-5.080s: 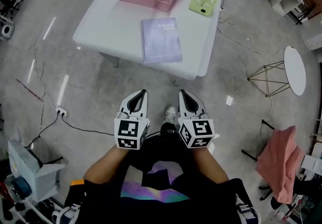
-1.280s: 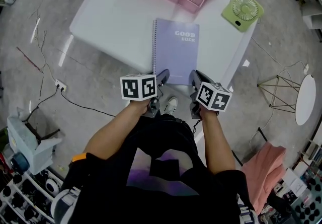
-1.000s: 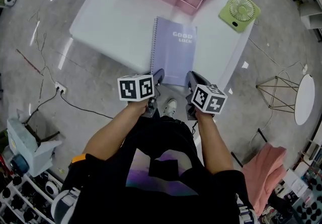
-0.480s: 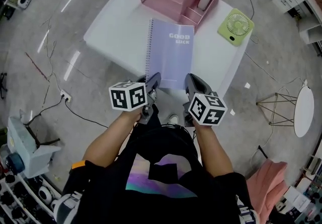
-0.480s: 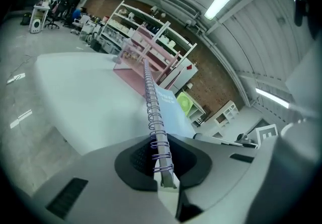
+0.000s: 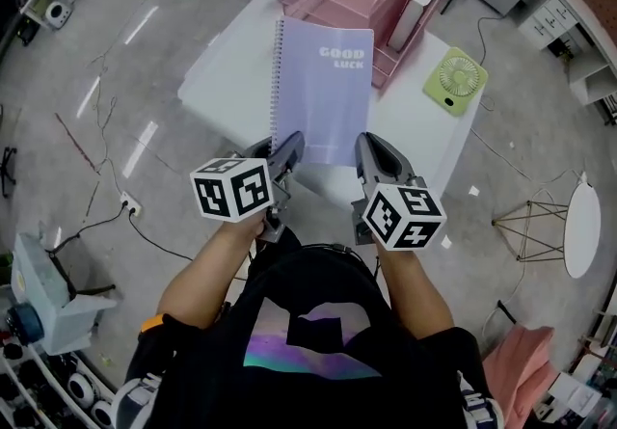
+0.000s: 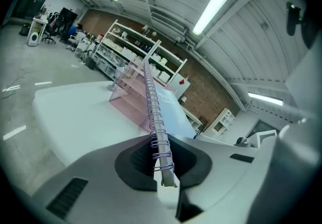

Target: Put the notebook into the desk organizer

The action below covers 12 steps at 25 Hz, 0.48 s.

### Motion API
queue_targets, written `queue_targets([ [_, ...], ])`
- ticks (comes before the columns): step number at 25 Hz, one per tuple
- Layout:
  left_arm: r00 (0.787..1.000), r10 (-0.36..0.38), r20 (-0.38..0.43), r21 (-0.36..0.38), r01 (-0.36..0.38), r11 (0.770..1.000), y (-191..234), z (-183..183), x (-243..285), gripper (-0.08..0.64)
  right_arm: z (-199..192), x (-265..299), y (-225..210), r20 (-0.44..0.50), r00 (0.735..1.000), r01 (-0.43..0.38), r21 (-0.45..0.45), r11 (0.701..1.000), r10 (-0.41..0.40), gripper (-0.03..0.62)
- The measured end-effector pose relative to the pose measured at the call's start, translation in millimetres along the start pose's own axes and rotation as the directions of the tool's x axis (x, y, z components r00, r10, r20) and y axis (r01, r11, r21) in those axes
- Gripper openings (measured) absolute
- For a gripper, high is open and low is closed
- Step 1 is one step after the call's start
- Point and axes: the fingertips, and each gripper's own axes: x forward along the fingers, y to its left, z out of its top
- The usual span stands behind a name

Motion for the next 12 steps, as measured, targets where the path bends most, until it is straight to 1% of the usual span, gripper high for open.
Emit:
queue_targets([
  [3, 0.999, -0.045, 0.007, 0.040, 0.044, 0.998, 14.4, 44.5, 6.4, 0.034, 29.2, 27.9, 11.9, 0.055, 0.998, 0.030, -0.004, 1.000, -0.029, 0.035],
  [7, 0.995, -0.099, -0.028, 0.108, 0.102, 0.989, 38.7, 111.7, 18.0, 0.034, 71.6, 71.5, 30.5, 0.115, 0.989, 0.092, 0.004, 0.996, -0.092, 0.034],
  [9, 0.990, -0.128, -0.058, 0.142, 0.135, 0.981, 47.6, 143.0, 24.1, 0.037, 92.2, 90.4, 39.1, 0.139, 0.980, 0.141, 0.011, 0.990, -0.141, 0.035],
  [12, 0.979, -0.177, -0.104, 0.188, 0.194, 0.963, 52.4, 184.3, 42.1, 0.038, 122.0, 110.9, 41.2, 0.181, 0.958, 0.222, 0.020, 0.975, -0.222, 0.035],
])
